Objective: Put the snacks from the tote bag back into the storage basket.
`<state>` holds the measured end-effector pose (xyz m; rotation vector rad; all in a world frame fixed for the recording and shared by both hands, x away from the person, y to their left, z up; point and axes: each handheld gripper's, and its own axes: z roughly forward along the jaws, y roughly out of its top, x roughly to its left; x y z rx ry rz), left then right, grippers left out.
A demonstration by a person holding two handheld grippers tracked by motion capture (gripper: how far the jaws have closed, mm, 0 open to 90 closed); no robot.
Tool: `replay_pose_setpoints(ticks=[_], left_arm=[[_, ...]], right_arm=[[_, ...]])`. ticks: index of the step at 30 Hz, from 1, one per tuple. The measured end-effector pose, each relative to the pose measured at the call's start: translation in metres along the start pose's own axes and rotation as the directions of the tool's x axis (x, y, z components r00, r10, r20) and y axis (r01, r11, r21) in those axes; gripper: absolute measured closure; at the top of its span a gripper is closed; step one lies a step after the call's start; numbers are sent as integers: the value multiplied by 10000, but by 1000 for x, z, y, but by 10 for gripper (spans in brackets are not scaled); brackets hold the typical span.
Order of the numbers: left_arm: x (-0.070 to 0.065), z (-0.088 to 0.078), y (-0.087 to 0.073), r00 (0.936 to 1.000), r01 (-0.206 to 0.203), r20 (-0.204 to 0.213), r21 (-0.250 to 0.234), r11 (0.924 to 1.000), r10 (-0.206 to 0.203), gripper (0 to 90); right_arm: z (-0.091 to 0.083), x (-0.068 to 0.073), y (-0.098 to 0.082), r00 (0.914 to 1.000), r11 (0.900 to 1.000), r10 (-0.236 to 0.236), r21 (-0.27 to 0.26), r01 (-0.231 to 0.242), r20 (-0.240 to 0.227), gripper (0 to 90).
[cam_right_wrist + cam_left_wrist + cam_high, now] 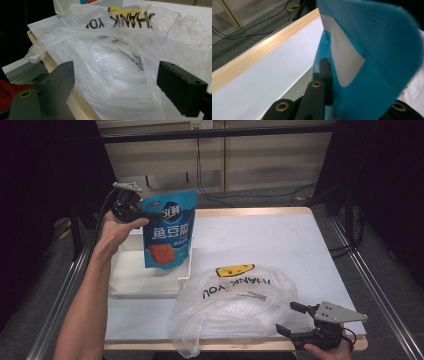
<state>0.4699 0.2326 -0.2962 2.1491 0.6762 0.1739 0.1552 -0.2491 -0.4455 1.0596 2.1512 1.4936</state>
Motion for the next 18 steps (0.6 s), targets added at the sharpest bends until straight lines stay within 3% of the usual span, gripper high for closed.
replay_pose_setpoints(ticks=[10,18], left_arm=[[5,5,-2,9997,177,-192,-166,9997,-180,900],[5,10,1,9985,-110,-542,-186,9998,100,900]], right_arm=[[0,0,0,10000,10000,-4,15,4,6,146],[3,0,0,9999,10000,-68,62,68,-92,146]])
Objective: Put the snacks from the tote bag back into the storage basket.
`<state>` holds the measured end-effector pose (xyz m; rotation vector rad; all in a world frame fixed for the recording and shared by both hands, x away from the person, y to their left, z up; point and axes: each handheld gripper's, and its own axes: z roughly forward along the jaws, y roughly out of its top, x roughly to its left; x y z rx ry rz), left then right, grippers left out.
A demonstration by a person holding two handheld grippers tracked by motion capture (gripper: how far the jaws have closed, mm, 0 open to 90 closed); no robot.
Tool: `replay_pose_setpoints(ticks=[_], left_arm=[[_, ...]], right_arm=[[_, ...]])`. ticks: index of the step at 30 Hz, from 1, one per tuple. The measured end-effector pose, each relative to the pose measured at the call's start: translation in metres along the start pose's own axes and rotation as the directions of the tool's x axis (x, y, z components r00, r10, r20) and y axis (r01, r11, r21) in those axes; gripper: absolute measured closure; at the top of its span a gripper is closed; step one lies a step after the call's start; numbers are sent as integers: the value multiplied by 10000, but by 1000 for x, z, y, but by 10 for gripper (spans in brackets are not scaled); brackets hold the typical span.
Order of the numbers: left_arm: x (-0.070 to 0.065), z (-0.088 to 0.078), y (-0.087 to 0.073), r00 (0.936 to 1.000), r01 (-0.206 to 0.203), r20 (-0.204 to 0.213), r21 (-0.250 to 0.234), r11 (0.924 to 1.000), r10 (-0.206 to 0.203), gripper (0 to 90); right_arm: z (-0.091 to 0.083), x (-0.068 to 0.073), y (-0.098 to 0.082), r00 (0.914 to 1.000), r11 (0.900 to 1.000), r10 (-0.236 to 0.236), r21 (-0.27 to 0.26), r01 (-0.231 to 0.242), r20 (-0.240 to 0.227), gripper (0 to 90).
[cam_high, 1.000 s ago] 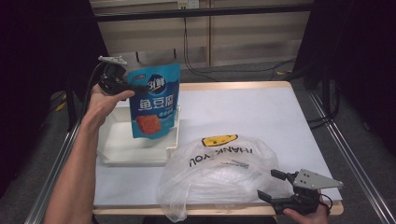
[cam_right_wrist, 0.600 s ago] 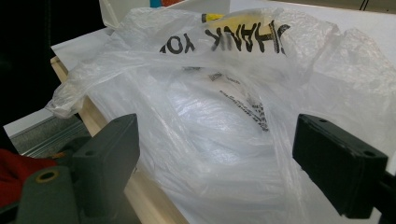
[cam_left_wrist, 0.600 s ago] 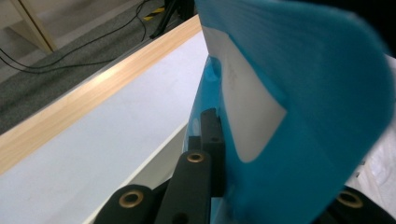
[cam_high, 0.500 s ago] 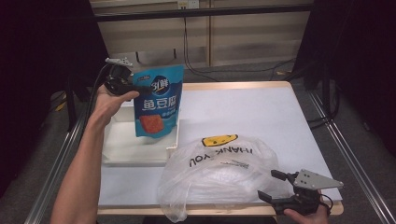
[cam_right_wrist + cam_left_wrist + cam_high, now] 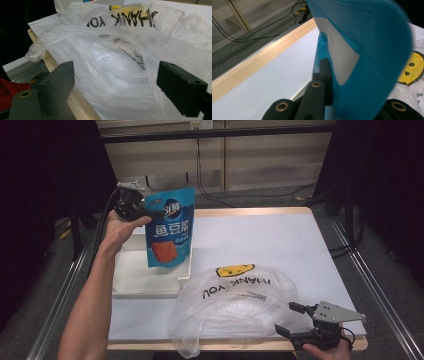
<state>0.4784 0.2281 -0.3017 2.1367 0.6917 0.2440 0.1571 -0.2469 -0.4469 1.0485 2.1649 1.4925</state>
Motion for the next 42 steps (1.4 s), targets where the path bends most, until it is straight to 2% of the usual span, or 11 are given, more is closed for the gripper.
replay_pose_setpoints(ticks=[5,8,12,15,18,22,25,29,31,37,42], left_arm=[[7,0,-3,9997,179,-164,32,9998,-178,892],[10,1,-5,9983,532,-235,-44,9986,-533,884],[10,3,-5,9971,299,-705,178,9994,-286,835],[13,3,-6,9963,390,-777,265,9989,-368,806],[12,4,-7,9971,548,-539,153,9984,-539,759],[11,7,-6,9945,516,-932,311,9982,-485,690],[13,8,-8,9895,787,-1250,394,9961,-732,577],[17,7,-11,9849,1049,-1428,410,9936,-981,438],[19,6,-14,9818,1334,-1394,250,9907,-1287,359],[23,2,-19,9780,1536,-1482,352,9875,-1469,212],[28,1,-24,9694,2010,-1479,199,9794,-1959,130]], right_arm=[[0,1,0,10000,10000,24,38,-24,-6,146],[0,0,0,10000,10000,0,1,0,5,146],[0,1,0,10000,10000,-8,31,8,-33,146],[0,0,0,10000,10000,25,14,-25,-35,146],[-1,-1,0,10000,10000,63,25,-62,-30,146],[1,1,0,10000,10000,-2,96,3,-81,146],[1,1,0,9999,9999,-10,102,11,-110,146],[0,0,0,10000,9999,28,101,-27,-74,146],[1,0,0,9999,9999,22,112,-21,-104,146],[2,1,0,9999,9999,22,132,-21,-105,146],[2,-1,0,9999,9999,101,83,-100,-108,146]])
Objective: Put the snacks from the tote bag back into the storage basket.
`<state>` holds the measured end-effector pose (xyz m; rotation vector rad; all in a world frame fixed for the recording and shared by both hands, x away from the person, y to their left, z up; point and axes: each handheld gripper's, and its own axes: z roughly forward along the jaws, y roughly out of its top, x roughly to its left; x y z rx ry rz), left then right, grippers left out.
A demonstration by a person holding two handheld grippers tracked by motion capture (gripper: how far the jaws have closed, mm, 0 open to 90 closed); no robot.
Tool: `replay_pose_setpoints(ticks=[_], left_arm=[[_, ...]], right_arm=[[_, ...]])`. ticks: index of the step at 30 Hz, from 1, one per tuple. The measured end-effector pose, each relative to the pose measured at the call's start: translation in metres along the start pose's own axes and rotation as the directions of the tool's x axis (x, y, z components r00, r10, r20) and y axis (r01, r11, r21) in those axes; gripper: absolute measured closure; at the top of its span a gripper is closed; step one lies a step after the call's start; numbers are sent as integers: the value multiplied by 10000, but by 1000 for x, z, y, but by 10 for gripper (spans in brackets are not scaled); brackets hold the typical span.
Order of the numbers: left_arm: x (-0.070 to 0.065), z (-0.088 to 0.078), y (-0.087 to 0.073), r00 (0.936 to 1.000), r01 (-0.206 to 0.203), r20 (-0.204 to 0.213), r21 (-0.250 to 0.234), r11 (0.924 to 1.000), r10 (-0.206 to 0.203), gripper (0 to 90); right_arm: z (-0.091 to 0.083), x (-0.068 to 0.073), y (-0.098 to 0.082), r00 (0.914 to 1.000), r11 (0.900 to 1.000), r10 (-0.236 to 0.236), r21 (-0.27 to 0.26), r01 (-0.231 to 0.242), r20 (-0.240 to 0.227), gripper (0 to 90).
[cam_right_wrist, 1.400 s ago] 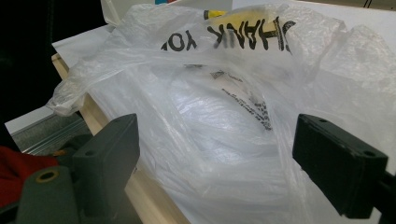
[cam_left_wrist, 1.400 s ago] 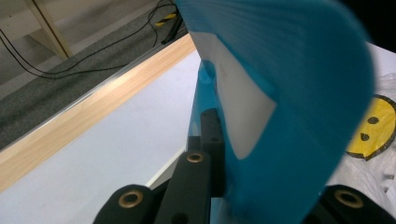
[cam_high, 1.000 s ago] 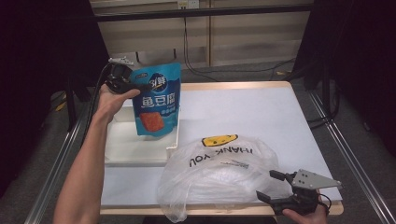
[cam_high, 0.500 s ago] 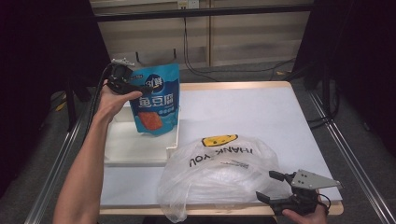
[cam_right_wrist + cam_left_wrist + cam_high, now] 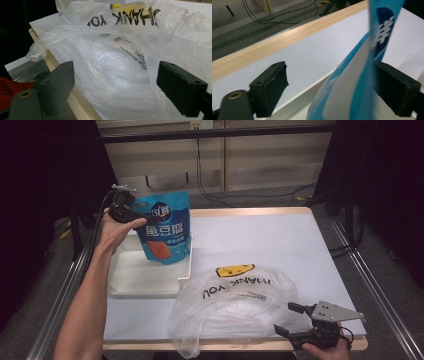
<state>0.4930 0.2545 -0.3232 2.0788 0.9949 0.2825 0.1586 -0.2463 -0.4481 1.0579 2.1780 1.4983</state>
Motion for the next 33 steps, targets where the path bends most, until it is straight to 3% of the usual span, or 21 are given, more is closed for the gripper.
replay_pose_setpoints(ticks=[5,8,12,15,22,25,28,29,30,33], left_arm=[[6,-3,-7,9994,293,192,-330,9990,-287,107],[5,-4,-6,9998,148,120,-196,9997,-146,98],[4,-6,-7,9997,231,125,-379,9990,-226,72],[4,-6,-8,10000,-3,22,-271,9996,4,49],[11,-9,-13,9990,443,-86,-374,9983,-446,35],[11,-16,-19,9997,158,-152,-642,9978,-168,32],[13,-22,-24,9997,220,-69,-768,9968,-226,31],[11,-24,-25,9992,300,-243,-740,9968,-319,32],[9,-26,-26,9995,106,-295,-756,9971,-129,37],[2,-33,-31,9993,139,-320,-1105,9938,-176,48]], right_arm=[[0,-2,-1,10000,10000,19,4,-19,-8,146],[2,-5,-1,10000,10000,95,7,-95,2,146],[3,-7,0,9999,9999,100,-18,-100,0,146],[3,-7,0,10000,9999,99,23,-99,-3,146],[2,-8,-1,9999,9999,137,29,-137,61,144],[2,-8,-1,9999,9999,125,0,-125,87,145],[0,-6,-1,9999,9999,117,-27,-117,78,145],[-1,-6,-1,9999,10000,81,-45,-80,87,144],[-1,-5,-1,9999,10000,58,-70,-57,88,144],[-3,-3,0,9999,9999,65,-98,-64,132,145]])
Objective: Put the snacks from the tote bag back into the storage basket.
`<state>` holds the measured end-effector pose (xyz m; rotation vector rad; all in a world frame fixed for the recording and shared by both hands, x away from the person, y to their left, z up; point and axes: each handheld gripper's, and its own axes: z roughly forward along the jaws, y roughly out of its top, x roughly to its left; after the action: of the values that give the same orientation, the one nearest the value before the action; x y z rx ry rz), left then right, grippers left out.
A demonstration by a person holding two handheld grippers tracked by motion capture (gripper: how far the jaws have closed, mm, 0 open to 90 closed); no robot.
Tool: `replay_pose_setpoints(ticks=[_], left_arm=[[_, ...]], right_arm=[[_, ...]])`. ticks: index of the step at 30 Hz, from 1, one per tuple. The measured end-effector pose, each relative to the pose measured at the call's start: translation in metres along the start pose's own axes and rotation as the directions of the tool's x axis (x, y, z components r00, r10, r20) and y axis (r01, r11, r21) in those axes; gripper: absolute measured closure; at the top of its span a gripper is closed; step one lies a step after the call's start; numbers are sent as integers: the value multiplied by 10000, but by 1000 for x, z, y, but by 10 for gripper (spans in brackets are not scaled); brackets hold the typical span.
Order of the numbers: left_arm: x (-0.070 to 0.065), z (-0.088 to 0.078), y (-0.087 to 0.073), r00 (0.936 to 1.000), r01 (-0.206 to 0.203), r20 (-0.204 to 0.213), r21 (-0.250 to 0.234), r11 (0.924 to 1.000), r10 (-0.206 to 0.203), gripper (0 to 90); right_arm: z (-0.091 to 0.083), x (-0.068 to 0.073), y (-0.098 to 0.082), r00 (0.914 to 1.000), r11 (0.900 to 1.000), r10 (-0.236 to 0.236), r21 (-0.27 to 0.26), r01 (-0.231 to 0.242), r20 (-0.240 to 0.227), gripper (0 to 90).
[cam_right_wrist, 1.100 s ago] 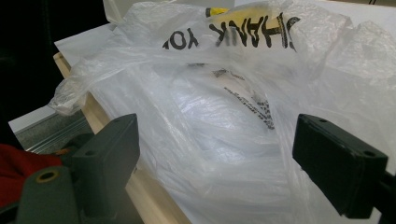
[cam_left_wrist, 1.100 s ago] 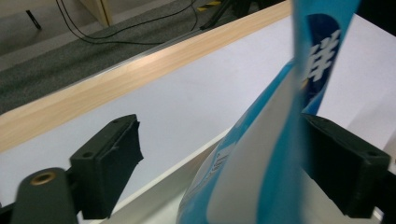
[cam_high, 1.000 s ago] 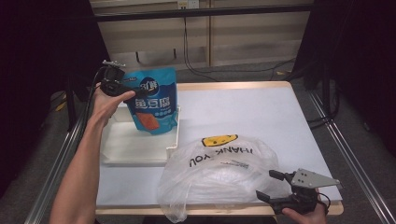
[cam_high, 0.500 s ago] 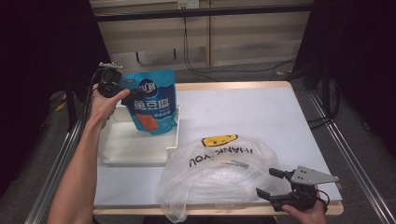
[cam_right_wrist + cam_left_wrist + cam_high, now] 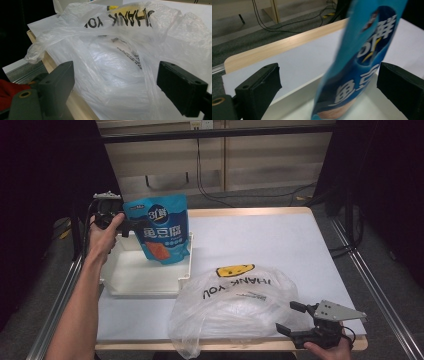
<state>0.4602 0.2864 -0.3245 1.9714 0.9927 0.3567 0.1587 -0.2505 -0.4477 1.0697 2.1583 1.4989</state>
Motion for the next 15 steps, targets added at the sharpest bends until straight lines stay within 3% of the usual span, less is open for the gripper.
replay_pose_setpoints(ticks=[3,5,10,15], left_arm=[[-6,-9,-6,9992,6,387,-470,9989,13,46],[-9,-15,-9,9990,-360,265,-414,9985,371,43],[-15,-28,-17,9987,-481,114,-709,9963,491,42],[-25,-36,-23,9964,-841,-4,-657,9943,842,43]], right_arm=[[0,2,1,10000,10000,-55,-8,55,34,145],[1,2,1,9999,10000,-88,-33,88,62,144],[2,-2,2,9998,10000,50,-69,-49,211,126],[0,-4,2,9993,9999,51,-142,-46,375,127]])
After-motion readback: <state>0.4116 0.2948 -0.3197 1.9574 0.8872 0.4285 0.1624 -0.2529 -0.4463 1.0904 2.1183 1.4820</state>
